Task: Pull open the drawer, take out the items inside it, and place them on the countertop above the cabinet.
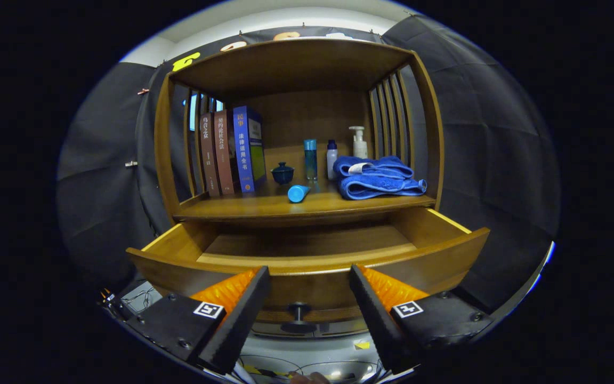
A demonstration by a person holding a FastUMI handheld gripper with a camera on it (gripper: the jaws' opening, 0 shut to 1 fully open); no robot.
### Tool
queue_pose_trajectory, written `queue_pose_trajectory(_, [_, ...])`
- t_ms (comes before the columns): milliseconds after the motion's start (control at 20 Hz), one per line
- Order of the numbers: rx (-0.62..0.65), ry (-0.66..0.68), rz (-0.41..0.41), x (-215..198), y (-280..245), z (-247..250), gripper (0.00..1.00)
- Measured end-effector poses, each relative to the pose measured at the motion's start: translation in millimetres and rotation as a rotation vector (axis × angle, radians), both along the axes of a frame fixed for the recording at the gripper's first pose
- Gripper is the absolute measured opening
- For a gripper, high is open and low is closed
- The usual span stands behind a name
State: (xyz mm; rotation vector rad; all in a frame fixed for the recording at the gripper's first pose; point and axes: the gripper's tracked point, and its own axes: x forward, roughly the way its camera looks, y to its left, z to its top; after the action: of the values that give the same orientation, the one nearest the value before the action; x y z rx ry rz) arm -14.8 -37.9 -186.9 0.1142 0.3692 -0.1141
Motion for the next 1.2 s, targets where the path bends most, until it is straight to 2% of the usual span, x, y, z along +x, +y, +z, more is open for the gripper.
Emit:
queue_pose_trajectory(700, [0.012,0.019,-0.015,101.7,-6.9,-15.1,0.98])
queue_pose_trajectory(950, [0.01,0.029,-0.023,121.7,-8.7,-17.4,0.99])
queue_pose_trajectory(1200, [0.013,0.011,-0.035,122.5,-5.9,-17.4,0.99])
